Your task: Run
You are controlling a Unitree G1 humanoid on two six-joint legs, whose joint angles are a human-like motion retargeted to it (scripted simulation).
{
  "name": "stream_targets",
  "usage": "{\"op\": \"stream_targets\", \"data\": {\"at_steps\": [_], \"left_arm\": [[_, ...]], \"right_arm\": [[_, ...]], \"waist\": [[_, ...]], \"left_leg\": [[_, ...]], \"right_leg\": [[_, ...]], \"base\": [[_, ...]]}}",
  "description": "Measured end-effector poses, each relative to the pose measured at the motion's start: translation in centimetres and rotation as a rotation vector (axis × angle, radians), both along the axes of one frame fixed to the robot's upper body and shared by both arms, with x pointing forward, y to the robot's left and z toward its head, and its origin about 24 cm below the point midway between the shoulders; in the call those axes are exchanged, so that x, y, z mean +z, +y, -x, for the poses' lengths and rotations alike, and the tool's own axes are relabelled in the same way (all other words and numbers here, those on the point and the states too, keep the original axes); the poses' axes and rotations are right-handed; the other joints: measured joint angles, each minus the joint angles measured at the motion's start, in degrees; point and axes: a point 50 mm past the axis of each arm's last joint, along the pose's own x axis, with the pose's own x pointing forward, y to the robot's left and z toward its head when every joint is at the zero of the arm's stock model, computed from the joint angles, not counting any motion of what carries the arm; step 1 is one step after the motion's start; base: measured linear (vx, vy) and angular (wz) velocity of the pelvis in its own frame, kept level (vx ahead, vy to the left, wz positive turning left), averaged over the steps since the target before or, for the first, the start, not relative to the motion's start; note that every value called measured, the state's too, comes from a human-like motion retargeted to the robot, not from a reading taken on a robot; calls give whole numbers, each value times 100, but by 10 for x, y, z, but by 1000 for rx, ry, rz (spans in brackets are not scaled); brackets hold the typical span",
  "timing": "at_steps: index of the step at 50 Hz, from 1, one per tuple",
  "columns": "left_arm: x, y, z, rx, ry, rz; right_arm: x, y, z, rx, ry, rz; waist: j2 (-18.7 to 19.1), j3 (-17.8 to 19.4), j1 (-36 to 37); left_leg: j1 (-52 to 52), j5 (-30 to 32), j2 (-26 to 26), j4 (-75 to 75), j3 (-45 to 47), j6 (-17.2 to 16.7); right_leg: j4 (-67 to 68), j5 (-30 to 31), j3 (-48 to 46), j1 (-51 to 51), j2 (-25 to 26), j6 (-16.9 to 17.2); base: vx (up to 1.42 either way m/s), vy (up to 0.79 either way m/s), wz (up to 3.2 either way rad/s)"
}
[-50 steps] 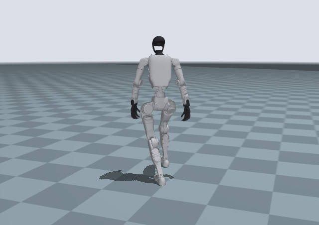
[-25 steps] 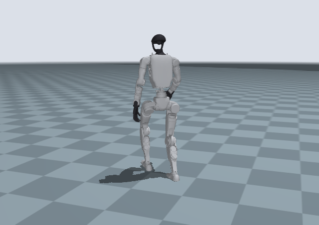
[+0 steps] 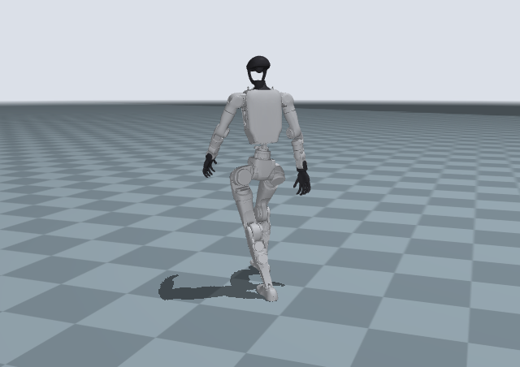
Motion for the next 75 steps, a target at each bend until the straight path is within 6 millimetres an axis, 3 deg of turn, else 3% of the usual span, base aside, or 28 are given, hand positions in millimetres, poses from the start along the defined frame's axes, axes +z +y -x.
{"op": "stream_targets", "data": {"at_steps": [3, 5, 7, 10, 12, 15, 18, 22, 25, 28, 30, 32, 33, 35, 39, 42, 45, 48, 51, 53, 55, 57, 60, 62, 66, 70, 73, 75], "left_arm": [[32, -4, -28, -25, -150, 8], [32, -7, -28, -11, -169, 29], [16, -7, -13, 30, -113, 62], [-28, -15, 29, 90, 96, 118], [-57, -20, 63, 95, 275, 103], [-90, -18, 124, 97, 540, 44], [-109, -8, 192, 146, 754, 18], [-113, 5, 271, 220, 953, 2], [-110, 13, 310, 253, 1046, -11], [-107, 13, 334, 273, 1110, -18], [-106, 17, 336, 285, 1121, -31], [-107, 23, 315, 290, 1062, -51], [-108, 26, 297, 286, 1009, -61], [-108, 28, 253, 260, 877, -79], [-89, 18, 145, 202, 529, -48], [-54, 4, 66, 152, 253, 31], [-7, -13, 2, 77, 4, 109], [40, -30, -41, -17, -183, 155], [61, -46, -55, -81, -271, 188], [58, -53, -53, -94, -264, 211], [42, -57, -41, -84, -203, 228], [13, -60, -21, -51, -75, 232], [-39, -61, 26, 3, 191, 184], [-70, -53, 70, 33, 392, 108], [-105, -24, 160, 113, 711, 3], [-113, -4, 217, 208, 854, -4], [-113, 3, 232, 263, 864, 16], [-113, 2, 230, 284, 839, 32]], "right_arm": [[0, -3, 18, -65, 34, 20], [-1, -2, 23, -89, 37, 28], [-1, -1, 13, -108, -9, 36], [4, -2, -27, -130, -157, 42], [13, -3, -66, -126, -297, 38], [39, 0, -130, -108, -542, 20], [75, 5, -185, -100, -795, -21], [130, 10, -239, -44, -1078, -43], [162, 13, -263, 15, -1211, -22], [162, 13, -263, 29, -1220, 7], [143, 13, -250, 31, -1144, 34], [111, 17, -228, 31, -996, 36], [95, 19, -215, 41, -908, 34], [63, 23, -182, 78, -709, 31], [17, 21, -100, 162, -324, 26], [2, 17, -42, 167, -121, 8], [-3, 15, 0, 128, 5, -20], [-4, 15, 22, 91, 61, -46], [-4, 15, 30, 63, 67, -53], [-4, 16, 24, 43, 35, -49], [-3, 16, 7, 17, -38, -36], [3, 13, -31, -28, -181, -12], [25, 12, -104, -74, -457, 3], [52, 14, -153, -77, -669, -3], [118, 22, -226, -45, -1042, -40], [167, 27, -260, 16, -1251, -67], [175, 28, -267, 36, -1270, -70], [164, 28, -261, 35, -1218, -68]], "waist": [[63, -44, -57], [25, -118, -41], [148, -117, -51], [810, -112, -163], [987, -222, -26], [1020, -326, 307], [970, -301, 662], [823, -262, 976], [567, -414, 1032], [342, -591, 1012], [51, -691, 1029], [-344, -709, 986], [-474, -709, 926], [-598, -686, 758], [-535, -498, 336], [-374, -274, 39], [-183, -64, -159], [85, -20, -222], [92, -124, -261], [111, -204, -239], [179, -255, -223], [438, -216, -323], [862, -270, -367], [968, -352, -262], [1017, -418, 76], [919, -384, 420], [797, -374, 584], [806, -376, 659]], "left_leg": [[383, -419, 235, 436, 120, -49], [502, -451, 305, 1073, 263, -121], [326, -86, 495, 2362, 353, -411], [-955, 712, 1465, 5473, 704, -846], [-1978, 843, 1910, 6717, 945, -681], [-3459, 347, 2188, 7496, 1232, -355], [-4434, 31, 2251, 6751, 1554, -311], [-4956, 304, 1950, 4093, 1967, -620], [-4782, 726, 1374, 1635, 2208, -736], [-5034, 789, 1118, 2162, 2342, -397], [-5069, 784, 843, 2805, 2481, -14], [-4888, 639, 387, 3034, 2561, 363], [-4710, 558, 186, 2968, 2517, 501], [-4232, 444, -160, 2665, 2327, 637], [-2722, 560, -639, 1510, 1571, 426], [-1570, 507, -673, 956, 917, 201], [-630, 266, -429, 675, 384, 71], [-113, -83, 32, 705, 133, -27], [106, -552, 229, 1254, 274, -65], [169, -826, 364, 1856, 425, -80], [121, -810, 554, 2745, 557, -227], [-288, -632, 1010, 4181, 707, -448], [-1416, -397, 1856, 6151, 1061, -440], [-2142, -590, 2166, 6670, 1265, -235], [-3020, -998, 2262, 6037, 1438, -83], [-3115, -765, 1822, 4046, 1188, -249], [-2839, -175, 1469, 2904, 888, -393], [-2783, -82, 1428, 2884, 797, -416]], "right_leg": [[-775, 301, 48, 8, 243, 166], [-90, 422, 143, -102, 357, 32], [735, 276, 39, -56, 585, -284], [1367, -386, -572, 198, 1158, -958], [1354, -814, -674, 444, 1365, -1227], [1041, -1282, -646, 1082, 1459, -1392], [562, -1631, -501, 2024, 1473, -1395], [-81, -1908, -341, 3196, 1325, -1225], [-204, -2138, -299, 3616, 1045, -1024], [644, -2090, -107, 3731, 851, -748], [1604, -1698, 128, 3645, 609, -424], [2811, -593, 400, 3248, 333, 26], [3312, -70, 483, 2980, 257, 158], [4096, 310, 554, 2403, 52, 199], [4332, -341, 426, 1316, -527, -321], [3399, -600, 238, 797, -653, -533], [1788, -351, 79, 589, -379, -357], [-328, 324, 50, 687, 192, 65], [-692, 587, 77, 588, 355, 210], [-305, 675, 34, 569, 415, 174], [339, 482, -85, 572, 495, -38], [873, -26, -440, 654, 645, -395], [1182, -593, -839, 711, 943, -816], [1040, -733, -922, 880, 1041, -921], [236, -664, -885, 1607, 1205, -894], [-707, -477, -648, 2463, 1255, -795], [-1177, -503, -475, 2928, 1195, -786], [-1099, -673, -429, 3028, 1224, -827]], "base": [[105, -15, 46], [106, -16, 23], [103, -17, 23], [93, -18, 38], [94, -19, 5], [97, -17, -10], [102, -11, -23], [108, -1, -13], [108, 8, 6], [107, 10, 18], [106, 11, 21], [101, 7, 46], [98, 4, 69], [97, 3, 85], [94, -1, 112], [91, -10, 134], [89, -14, 118], [85, -15, 83], [83, -17, 73], [82, -16, 58], [78, -16, 54], [71, -18, 78], [60, -18, 53], [54, -16, 13], [50, -12, -12], [46, -7, -11], [40, -5, 1], [33, -4, 9]]}}
